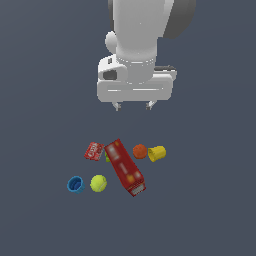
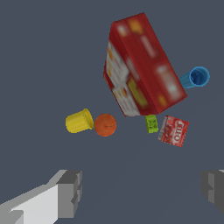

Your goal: Pick up a designated object from a clutter of objects.

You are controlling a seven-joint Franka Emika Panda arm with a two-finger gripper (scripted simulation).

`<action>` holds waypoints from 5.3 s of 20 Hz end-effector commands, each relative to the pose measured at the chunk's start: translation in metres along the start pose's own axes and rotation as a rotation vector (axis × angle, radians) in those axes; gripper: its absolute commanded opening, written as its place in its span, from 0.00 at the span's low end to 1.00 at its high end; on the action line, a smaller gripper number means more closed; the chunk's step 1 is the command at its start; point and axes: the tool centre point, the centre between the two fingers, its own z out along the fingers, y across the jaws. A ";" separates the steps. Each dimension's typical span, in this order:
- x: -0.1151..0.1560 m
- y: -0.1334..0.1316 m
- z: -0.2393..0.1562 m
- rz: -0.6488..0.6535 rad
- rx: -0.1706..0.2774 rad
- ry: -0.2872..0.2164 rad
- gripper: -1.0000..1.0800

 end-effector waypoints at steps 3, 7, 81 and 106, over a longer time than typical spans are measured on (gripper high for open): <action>0.001 0.000 0.000 0.000 -0.001 -0.001 0.96; 0.005 0.000 0.004 0.004 -0.011 -0.006 0.96; 0.150 0.235 0.285 -0.004 -0.001 0.015 0.96; 0.140 0.223 0.266 -0.004 0.000 0.014 0.00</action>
